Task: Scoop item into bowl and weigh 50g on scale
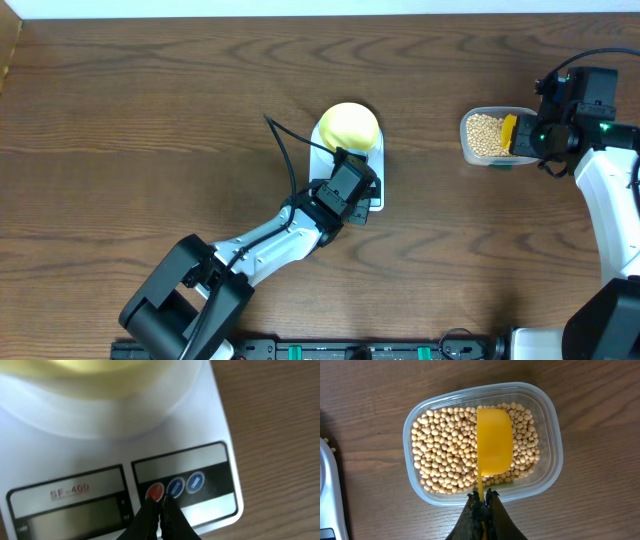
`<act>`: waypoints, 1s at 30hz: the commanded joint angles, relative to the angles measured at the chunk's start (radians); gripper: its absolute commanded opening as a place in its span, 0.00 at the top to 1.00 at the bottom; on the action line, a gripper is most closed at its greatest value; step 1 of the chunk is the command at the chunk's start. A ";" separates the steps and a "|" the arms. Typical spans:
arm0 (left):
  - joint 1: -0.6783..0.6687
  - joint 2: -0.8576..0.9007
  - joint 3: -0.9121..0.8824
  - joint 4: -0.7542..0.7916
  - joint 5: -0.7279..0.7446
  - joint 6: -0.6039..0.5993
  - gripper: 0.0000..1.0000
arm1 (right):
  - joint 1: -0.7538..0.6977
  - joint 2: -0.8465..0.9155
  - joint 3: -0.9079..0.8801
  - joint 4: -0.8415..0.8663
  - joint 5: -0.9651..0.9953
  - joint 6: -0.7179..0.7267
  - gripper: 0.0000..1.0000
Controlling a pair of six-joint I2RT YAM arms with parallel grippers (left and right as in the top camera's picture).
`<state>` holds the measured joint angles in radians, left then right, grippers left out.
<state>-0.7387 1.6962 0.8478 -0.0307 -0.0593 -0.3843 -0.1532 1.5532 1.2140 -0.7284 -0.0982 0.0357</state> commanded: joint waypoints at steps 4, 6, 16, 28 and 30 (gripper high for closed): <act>0.000 0.010 0.005 0.056 -0.025 0.033 0.93 | -0.010 0.005 -0.006 0.002 -0.006 -0.014 0.99; 0.000 0.017 0.005 0.055 -0.029 0.033 0.93 | -0.010 0.005 -0.006 0.002 -0.006 -0.014 0.99; 0.000 0.051 0.005 0.062 -0.061 0.036 0.92 | -0.010 0.005 -0.006 0.001 -0.006 -0.014 0.99; 0.000 0.051 0.005 0.062 -0.083 0.073 0.93 | -0.010 0.005 -0.006 -0.001 -0.006 -0.014 0.99; 0.000 0.051 0.005 0.062 -0.082 0.072 0.93 | -0.010 0.005 -0.006 -0.001 -0.006 -0.014 0.99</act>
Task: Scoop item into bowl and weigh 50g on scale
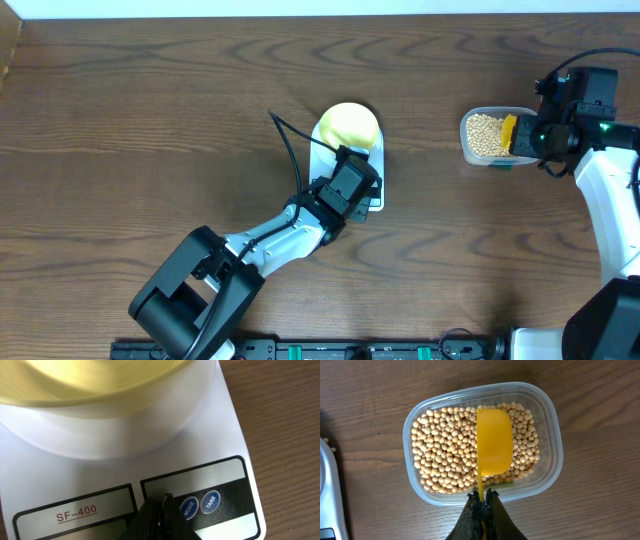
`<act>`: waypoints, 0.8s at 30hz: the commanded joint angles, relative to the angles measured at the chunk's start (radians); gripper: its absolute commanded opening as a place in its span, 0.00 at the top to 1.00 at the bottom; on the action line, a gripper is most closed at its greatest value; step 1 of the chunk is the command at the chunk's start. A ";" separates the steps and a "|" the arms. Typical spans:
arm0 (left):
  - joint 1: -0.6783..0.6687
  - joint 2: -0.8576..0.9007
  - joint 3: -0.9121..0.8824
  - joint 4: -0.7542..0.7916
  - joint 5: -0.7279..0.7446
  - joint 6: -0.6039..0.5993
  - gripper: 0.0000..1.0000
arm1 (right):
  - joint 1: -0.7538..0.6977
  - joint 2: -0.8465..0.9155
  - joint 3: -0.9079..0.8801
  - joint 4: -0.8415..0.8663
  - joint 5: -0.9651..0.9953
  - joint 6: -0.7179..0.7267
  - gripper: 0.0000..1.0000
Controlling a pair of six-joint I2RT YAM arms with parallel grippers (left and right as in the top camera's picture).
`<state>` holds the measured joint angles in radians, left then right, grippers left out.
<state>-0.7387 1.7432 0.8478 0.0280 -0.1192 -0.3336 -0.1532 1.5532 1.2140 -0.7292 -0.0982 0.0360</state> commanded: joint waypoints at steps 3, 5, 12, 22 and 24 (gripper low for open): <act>0.000 0.005 0.005 0.004 0.006 0.022 0.93 | -0.010 0.005 -0.006 0.000 -0.006 -0.015 0.99; 0.000 0.008 0.005 0.003 0.021 0.022 0.93 | -0.010 0.005 -0.006 0.000 -0.006 -0.015 0.99; 0.000 0.019 0.005 0.002 0.021 0.022 0.93 | -0.010 0.005 -0.006 0.000 -0.006 -0.015 0.99; 0.002 0.019 0.005 -0.027 -0.027 0.022 0.93 | -0.010 0.005 -0.006 0.000 -0.006 -0.015 0.99; 0.002 0.029 0.005 -0.026 -0.027 0.022 0.93 | -0.010 0.005 -0.006 0.000 -0.006 -0.015 0.99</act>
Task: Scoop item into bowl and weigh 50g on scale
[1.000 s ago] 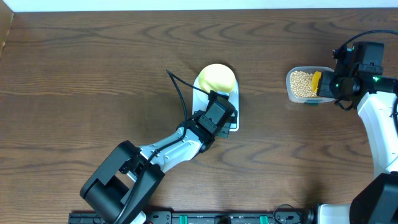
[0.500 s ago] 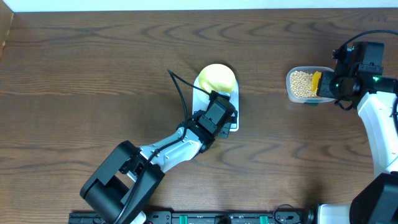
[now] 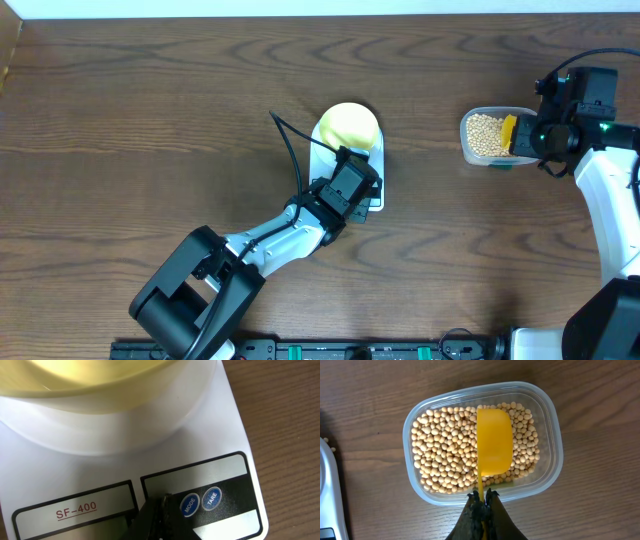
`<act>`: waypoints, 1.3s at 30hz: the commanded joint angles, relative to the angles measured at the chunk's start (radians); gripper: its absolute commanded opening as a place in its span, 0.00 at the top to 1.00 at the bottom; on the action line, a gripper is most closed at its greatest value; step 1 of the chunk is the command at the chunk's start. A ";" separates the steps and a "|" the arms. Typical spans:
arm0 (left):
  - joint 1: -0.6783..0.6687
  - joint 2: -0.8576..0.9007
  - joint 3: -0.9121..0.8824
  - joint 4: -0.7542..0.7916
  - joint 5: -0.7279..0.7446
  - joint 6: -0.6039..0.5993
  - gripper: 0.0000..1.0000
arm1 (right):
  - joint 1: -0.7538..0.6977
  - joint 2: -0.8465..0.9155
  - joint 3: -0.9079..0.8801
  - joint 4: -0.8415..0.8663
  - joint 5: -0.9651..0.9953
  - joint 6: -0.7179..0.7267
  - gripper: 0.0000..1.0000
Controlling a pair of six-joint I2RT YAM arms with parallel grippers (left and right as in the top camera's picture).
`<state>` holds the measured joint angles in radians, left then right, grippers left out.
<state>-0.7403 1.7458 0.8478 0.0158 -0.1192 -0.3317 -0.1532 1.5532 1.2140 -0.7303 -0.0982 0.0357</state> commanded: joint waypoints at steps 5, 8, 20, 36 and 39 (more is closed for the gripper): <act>0.004 0.046 0.005 -0.013 -0.027 0.016 0.93 | -0.010 0.005 -0.006 0.000 -0.006 -0.014 0.99; 0.004 0.047 0.005 -0.013 -0.027 0.016 0.93 | -0.010 0.005 -0.006 -0.001 -0.006 -0.015 0.99; 0.004 0.047 0.005 -0.041 -0.023 0.016 0.93 | -0.010 0.005 -0.006 -0.003 -0.006 -0.014 0.99; 0.004 0.084 0.004 -0.078 -0.023 0.016 0.93 | -0.010 0.005 -0.006 0.001 -0.006 -0.015 0.99; 0.004 0.085 0.004 -0.079 -0.023 0.016 0.92 | -0.010 0.005 -0.006 0.001 -0.006 -0.015 0.99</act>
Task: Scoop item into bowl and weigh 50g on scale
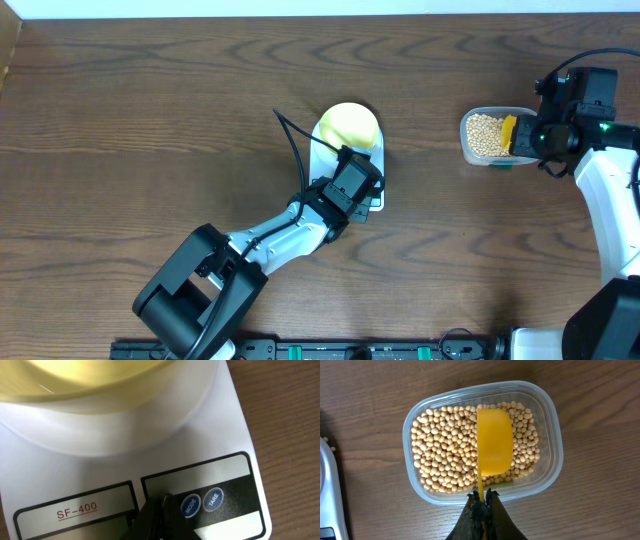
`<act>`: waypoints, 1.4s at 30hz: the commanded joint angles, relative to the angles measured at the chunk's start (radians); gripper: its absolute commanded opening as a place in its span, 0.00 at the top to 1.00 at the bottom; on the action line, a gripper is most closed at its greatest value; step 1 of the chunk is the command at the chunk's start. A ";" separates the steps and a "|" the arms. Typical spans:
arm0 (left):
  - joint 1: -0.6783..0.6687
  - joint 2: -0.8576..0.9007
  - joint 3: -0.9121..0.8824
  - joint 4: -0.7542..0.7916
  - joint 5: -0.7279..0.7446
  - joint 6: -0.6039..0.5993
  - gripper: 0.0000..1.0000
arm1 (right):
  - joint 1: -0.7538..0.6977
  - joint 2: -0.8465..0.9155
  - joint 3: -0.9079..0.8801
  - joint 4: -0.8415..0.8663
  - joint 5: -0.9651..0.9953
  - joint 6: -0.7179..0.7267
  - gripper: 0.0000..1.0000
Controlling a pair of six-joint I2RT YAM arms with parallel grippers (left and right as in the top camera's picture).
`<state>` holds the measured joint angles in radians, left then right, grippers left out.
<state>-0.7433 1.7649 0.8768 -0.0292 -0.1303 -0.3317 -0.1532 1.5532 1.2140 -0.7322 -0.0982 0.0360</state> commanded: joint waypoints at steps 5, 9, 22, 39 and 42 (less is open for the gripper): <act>0.007 0.066 -0.025 -0.040 -0.012 0.013 0.93 | -0.010 0.005 -0.006 0.003 -0.006 -0.016 0.99; 0.007 0.066 -0.025 -0.053 -0.012 0.013 0.93 | -0.010 0.005 -0.006 0.003 -0.006 -0.016 0.99; 0.007 0.085 -0.025 -0.108 -0.009 0.013 0.93 | -0.010 0.005 -0.006 -0.003 -0.006 -0.053 0.99; 0.007 -0.094 -0.006 -0.122 -0.008 0.013 0.93 | -0.010 0.005 -0.006 -0.003 -0.006 -0.053 0.99; 0.007 -0.228 -0.006 -0.142 -0.008 0.013 0.93 | -0.010 0.005 -0.006 -0.004 -0.006 -0.053 0.99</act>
<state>-0.7406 1.6722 0.8719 -0.1623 -0.1276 -0.3321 -0.1532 1.5532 1.2140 -0.7357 -0.0982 -0.0051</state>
